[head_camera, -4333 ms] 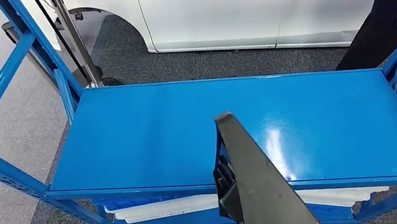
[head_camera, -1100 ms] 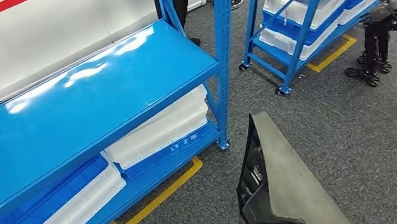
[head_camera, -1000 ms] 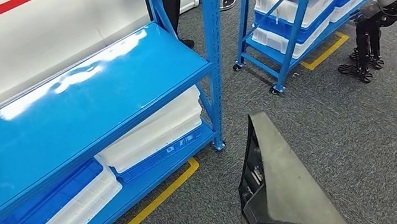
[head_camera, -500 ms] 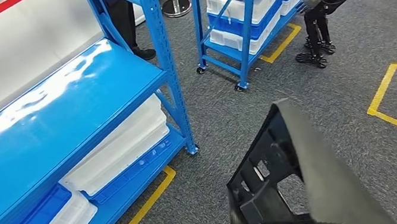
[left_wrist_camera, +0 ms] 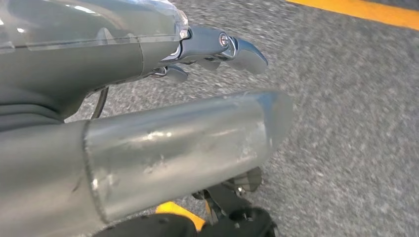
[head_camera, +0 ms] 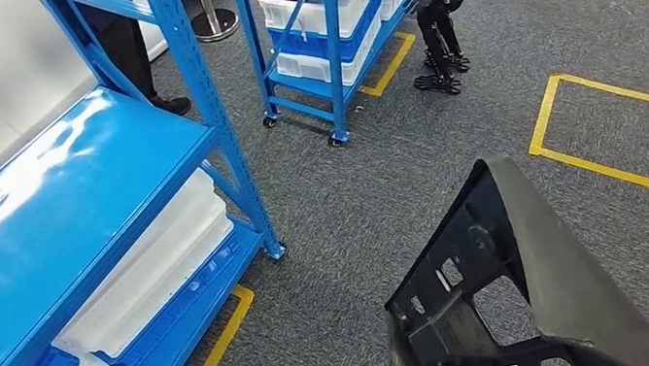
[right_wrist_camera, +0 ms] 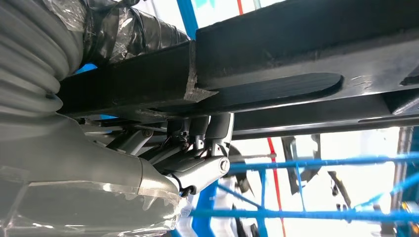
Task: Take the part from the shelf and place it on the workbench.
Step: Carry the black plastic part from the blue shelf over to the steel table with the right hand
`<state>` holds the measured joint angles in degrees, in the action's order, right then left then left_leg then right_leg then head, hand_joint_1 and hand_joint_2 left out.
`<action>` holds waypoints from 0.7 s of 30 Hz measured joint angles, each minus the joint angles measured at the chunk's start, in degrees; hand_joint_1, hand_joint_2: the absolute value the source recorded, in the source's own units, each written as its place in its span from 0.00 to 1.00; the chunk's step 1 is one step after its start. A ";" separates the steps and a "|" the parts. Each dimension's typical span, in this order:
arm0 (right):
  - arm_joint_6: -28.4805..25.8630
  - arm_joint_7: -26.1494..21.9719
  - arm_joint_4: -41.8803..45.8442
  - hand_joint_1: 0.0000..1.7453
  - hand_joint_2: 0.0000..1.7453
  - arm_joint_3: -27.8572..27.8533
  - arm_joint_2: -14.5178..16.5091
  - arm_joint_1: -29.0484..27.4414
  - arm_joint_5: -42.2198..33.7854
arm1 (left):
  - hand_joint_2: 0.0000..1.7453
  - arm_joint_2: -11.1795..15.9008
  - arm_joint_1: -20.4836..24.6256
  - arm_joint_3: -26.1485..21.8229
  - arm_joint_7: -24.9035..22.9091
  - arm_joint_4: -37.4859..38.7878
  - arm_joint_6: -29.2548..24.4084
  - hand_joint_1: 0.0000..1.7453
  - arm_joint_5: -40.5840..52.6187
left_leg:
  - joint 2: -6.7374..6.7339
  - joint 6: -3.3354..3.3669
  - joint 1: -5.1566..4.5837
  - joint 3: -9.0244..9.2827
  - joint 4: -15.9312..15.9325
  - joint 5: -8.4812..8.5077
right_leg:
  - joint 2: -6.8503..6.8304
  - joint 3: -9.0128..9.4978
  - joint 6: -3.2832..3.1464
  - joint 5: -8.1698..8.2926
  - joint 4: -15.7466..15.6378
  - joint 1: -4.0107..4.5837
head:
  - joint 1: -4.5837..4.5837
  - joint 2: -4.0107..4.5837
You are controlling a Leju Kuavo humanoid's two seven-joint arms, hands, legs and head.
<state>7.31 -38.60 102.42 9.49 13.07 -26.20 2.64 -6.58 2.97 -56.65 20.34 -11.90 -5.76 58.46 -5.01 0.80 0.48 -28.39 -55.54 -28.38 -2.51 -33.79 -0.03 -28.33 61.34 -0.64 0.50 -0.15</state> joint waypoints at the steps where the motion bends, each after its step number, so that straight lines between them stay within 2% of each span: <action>1: -0.02 0.00 0.17 1.00 1.00 -0.16 0.16 0.00 0.17 | 0.00 -0.04 0.06 -0.04 0.19 -0.01 -0.02 0.00 0.10 | -0.41 -0.34 -0.10 0.10 -0.11 -0.20 | -0.62 1.28 -0.29 0.43 -2.24 0.19 | -0.01 0.00; 2: -0.05 0.00 0.37 1.00 1.00 -0.30 0.29 0.00 0.31 | 0.00 -0.04 0.16 -0.09 0.37 -0.02 -0.04 0.00 0.20 | -0.79 -0.67 -0.20 0.23 -0.17 -0.38 | -0.81 1.62 -0.59 0.33 -3.00 0.39 | -0.01 0.00; 4: -0.19 0.00 0.86 1.00 1.00 -0.52 0.48 -0.04 0.51 | 0.00 -0.05 0.43 -0.21 0.61 -0.03 -0.07 0.00 0.43 | -1.55 -1.27 -0.17 0.55 -0.22 -0.67 | 0.35 1.52 -1.18 0.43 -3.01 0.47 | -0.02 0.00; 5: -0.24 0.00 1.13 1.00 1.00 -0.60 0.56 -0.07 0.58 | 0.00 -0.05 0.56 -0.26 0.65 -0.04 -0.05 0.00 0.50 | -1.14 -1.55 -0.05 0.59 -0.60 -1.13 | 0.87 1.52 -1.53 0.53 -3.15 0.38 | -0.01 0.00; 6: -0.28 0.00 1.41 1.00 1.00 -0.62 0.64 -0.08 0.61 | 0.00 -0.06 0.62 -0.33 0.68 -0.05 0.01 0.00 0.61 | -0.07 -1.78 0.09 0.16 -1.88 -2.16 | 1.39 1.55 -1.91 0.68 -3.32 0.26 | -0.03 0.00; 7: -0.27 0.00 1.65 1.00 1.00 -0.61 0.73 -0.05 0.62 | 0.00 -0.05 0.63 -0.40 0.69 -0.05 0.14 0.00 0.72 | 1.40 -1.96 0.21 -0.88 -4.32 -3.76 | 1.90 1.59 -2.22 0.81 -3.47 0.12 | -0.03 0.00; 8: -0.24 0.00 1.81 1.00 1.00 -0.57 0.79 0.00 0.60 | 0.00 -0.04 0.59 -0.49 0.68 -0.06 0.36 0.00 0.79 | 2.98 -2.08 0.29 -2.45 -7.91 -5.77 | 2.41 1.56 -2.43 0.85 -3.48 0.15 | -0.04 0.00; 9: -0.18 0.00 1.90 1.00 1.00 -0.54 0.82 0.07 0.58 | 0.00 -0.02 0.48 -0.61 0.68 -0.06 0.71 0.00 0.85 | 3.92 -2.13 0.30 -4.42 -12.13 -7.70 | 3.05 1.52 -2.58 0.86 -3.44 0.24 | -0.05 0.00; 10: -0.13 0.00 1.92 1.00 1.00 -0.52 0.85 0.08 0.57 | 0.00 0.01 0.37 -0.72 0.66 -0.05 1.11 0.00 0.84 | 4.33 -2.15 0.30 -6.16 -15.60 -8.81 | 3.79 1.50 -2.66 0.84 -3.37 0.36 | -0.04 0.00; 11: -0.10 0.00 1.93 1.00 1.00 -0.51 0.85 0.07 0.57 | 0.00 0.03 0.27 -0.81 0.64 -0.06 1.49 0.00 0.80 | 4.52 -2.11 0.29 -7.18 -17.29 -8.77 | 4.60 1.51 -2.72 0.80 -3.25 0.48 | -0.04 0.00; 12: -0.08 0.00 1.93 1.00 1.00 -0.49 0.85 0.05 0.57 | 0.00 0.05 0.24 -0.90 0.61 -0.07 1.78 0.00 0.76 | 4.67 -1.98 0.29 -7.20 -16.74 -7.49 | 5.45 1.53 -2.74 0.73 -3.09 0.57 | -0.04 0.00; 13: -0.09 0.00 1.93 1.00 1.00 -0.44 0.85 0.05 0.57 | 0.00 0.08 0.25 -0.96 0.59 -0.07 1.93 0.00 0.70 | 5.02 -1.78 0.28 -6.20 -13.89 -5.25 | 6.29 1.58 -2.72 0.64 -2.91 0.63 | -0.04 0.00; 15: -0.16 0.00 1.93 1.00 1.00 -0.28 0.85 0.08 0.57 | 0.00 0.22 0.33 -1.20 0.49 -0.08 2.03 0.00 0.58 | 7.92 -1.21 0.31 -3.30 -6.27 -1.26 | 7.77 1.50 -2.52 0.46 -2.55 0.61 | -0.03 0.00; 16: -0.20 0.00 1.94 1.00 1.00 -0.19 0.85 0.12 0.57 | 0.00 0.30 0.32 -1.35 0.44 -0.08 2.05 0.00 0.53 | 9.36 -1.00 0.30 -2.28 -3.57 -0.36 | 8.48 1.24 -2.27 0.48 -2.38 0.50 | -0.03 0.00; 17: -0.26 0.00 1.96 1.00 1.00 -0.09 0.85 0.12 0.57 | 0.00 0.36 0.32 -1.50 0.36 -0.08 2.07 0.00 0.50 | 10.43 -0.84 0.25 -1.78 -2.18 -0.19 | 9.19 0.90 -1.96 0.57 -2.30 0.33 | -0.03 0.00; 18: -0.35 0.00 2.01 1.00 1.00 -0.02 0.85 0.08 0.57 | 0.00 0.39 0.31 -1.62 0.30 -0.09 2.08 0.00 0.50 | 10.50 -0.74 0.18 -1.67 -1.84 -0.29 | 9.90 0.57 -1.56 0.75 -2.28 0.19 | -0.04 0.00; 19: -0.48 0.00 2.05 1.00 1.00 0.04 0.85 0.01 0.58 | 0.00 0.39 0.33 -1.72 0.24 -0.10 2.05 0.00 0.51 | 9.85 -0.58 0.14 -1.50 -1.48 -0.21 | 10.65 0.31 -1.12 0.97 -2.40 0.05 | -0.04 0.00; 20: -0.69 0.00 2.08 1.00 1.00 0.07 0.85 -0.09 0.59 | 0.00 0.39 0.39 -1.79 0.19 -0.11 2.03 0.00 0.52 | 9.07 -0.32 0.24 -1.30 -1.10 0.01 | 10.37 0.14 -0.81 0.92 -2.22 0.06 | -0.04 0.00; 21: -0.92 0.00 2.10 1.00 1.00 0.07 0.85 -0.13 0.60 | 0.00 0.38 0.41 -1.85 0.18 -0.11 2.01 0.00 0.55 | 8.27 0.04 0.36 -1.05 -0.64 0.23 | 9.09 -0.27 -0.54 0.37 -1.40 0.20 | -0.02 0.00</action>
<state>6.38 -38.60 104.52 9.56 13.92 -26.33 3.25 -6.20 3.39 -58.50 20.52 -12.02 -3.75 59.00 3.26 0.84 0.84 -29.43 -56.19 -28.14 6.58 -34.06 -0.57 -27.97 59.94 -0.44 0.48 -0.15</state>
